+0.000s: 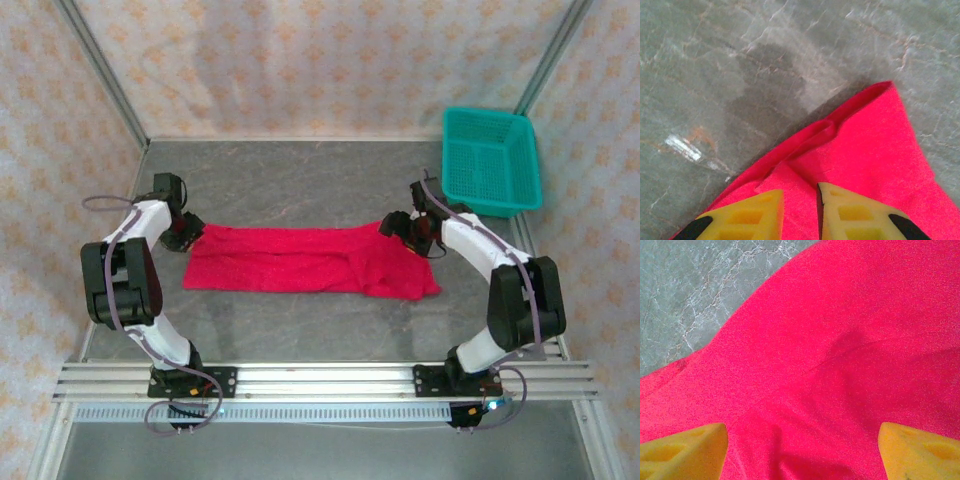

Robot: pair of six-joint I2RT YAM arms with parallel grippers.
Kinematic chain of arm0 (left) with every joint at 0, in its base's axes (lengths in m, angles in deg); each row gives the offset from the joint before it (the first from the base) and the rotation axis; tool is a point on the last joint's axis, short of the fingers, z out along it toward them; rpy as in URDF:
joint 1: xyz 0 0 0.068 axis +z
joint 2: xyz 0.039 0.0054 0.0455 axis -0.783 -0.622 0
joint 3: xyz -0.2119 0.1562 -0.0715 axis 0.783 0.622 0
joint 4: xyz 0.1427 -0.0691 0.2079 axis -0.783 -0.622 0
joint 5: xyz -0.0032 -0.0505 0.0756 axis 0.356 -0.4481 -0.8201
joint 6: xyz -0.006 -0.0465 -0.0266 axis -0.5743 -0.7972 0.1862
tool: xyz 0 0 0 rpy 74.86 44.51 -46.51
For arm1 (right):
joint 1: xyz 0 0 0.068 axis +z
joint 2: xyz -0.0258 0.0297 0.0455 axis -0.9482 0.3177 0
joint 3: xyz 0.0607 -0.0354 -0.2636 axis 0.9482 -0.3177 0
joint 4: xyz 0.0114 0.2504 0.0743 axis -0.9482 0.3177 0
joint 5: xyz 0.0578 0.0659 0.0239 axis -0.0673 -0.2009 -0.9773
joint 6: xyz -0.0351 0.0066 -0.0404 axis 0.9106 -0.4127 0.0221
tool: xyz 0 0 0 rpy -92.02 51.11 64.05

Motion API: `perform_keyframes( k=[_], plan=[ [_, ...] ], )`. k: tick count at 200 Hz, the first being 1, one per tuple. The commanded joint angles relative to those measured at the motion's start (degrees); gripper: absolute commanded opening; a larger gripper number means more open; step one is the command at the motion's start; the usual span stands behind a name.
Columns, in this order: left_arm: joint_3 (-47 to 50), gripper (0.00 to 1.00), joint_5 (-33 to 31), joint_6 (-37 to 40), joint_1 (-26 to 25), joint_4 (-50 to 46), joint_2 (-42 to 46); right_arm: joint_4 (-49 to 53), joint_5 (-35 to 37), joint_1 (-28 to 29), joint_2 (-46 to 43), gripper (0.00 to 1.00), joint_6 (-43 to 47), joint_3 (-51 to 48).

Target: Fold the inside-out t-shirt

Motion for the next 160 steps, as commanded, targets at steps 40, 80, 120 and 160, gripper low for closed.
perform_keyframes(
  k=[40,80,120,160],
  plan=[
    [4.4,0.39,1.3,-2.5,1.2,0.9,1.0,-2.0,-1.9,0.1,2.0,0.78,-1.5,1.0],
    [4.6,0.38,2.8,-4.5,1.2,3.5,-0.9,-1.8,-2.1,0.2,2.0,0.78,-1.6,1.1],
    [2.8,0.08,1.8,-4.3,1.2,2.7,-1.1,-1.8,-2.2,0.3,1.7,0.78,-1.7,0.9],
    [1.0,0.0,0.8,-3.9,1.1,1.3,0.3,-1.7,-2.3,0.2,1.6,0.78,-1.7,1.0]
  ],
)
